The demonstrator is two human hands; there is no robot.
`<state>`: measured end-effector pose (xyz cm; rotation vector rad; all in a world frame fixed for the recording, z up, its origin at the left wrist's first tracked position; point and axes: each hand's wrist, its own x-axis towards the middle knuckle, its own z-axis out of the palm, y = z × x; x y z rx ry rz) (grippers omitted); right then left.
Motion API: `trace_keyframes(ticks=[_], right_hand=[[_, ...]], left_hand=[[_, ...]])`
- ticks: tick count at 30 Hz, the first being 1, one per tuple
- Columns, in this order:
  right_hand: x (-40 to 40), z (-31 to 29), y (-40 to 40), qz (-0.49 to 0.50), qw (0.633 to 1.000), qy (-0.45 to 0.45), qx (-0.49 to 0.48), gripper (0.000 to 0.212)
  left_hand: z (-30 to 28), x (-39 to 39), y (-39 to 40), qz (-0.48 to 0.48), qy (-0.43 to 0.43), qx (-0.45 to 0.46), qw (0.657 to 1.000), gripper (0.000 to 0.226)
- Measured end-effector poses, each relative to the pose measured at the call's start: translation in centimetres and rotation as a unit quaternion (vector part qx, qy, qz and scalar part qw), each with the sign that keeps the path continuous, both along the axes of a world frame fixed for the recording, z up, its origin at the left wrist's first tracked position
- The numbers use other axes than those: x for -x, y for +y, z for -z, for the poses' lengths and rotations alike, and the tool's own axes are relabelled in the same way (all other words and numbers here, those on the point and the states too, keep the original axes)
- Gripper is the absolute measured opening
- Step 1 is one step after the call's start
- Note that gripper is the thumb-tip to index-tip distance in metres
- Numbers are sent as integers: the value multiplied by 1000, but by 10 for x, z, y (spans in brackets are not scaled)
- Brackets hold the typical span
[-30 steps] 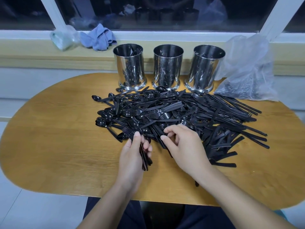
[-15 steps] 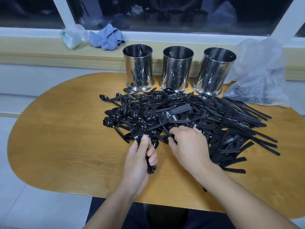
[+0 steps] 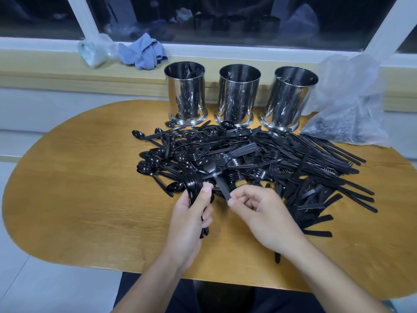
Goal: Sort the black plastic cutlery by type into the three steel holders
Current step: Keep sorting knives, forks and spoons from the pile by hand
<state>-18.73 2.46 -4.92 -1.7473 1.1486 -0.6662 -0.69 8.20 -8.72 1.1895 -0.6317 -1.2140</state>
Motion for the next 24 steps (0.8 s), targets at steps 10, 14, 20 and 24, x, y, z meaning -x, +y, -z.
trace_keyframes(ticks=[10, 14, 20, 24], right_hand=[[-5, 13, -42, 73, 949, 182, 246, 24], [-1, 19, -72, 73, 896, 318, 299, 34], [0, 25, -73, 63, 860, 385, 328, 16], [2, 24, -66, 77, 869, 370, 319, 16]], left_hand=[[4, -4, 6, -46, 68, 5, 997, 31], [5, -6, 7, -33, 63, 1, 997, 28], [9, -10, 5, -34, 84, 21, 996, 33], [7, -10, 6, -21, 67, 21, 997, 32]])
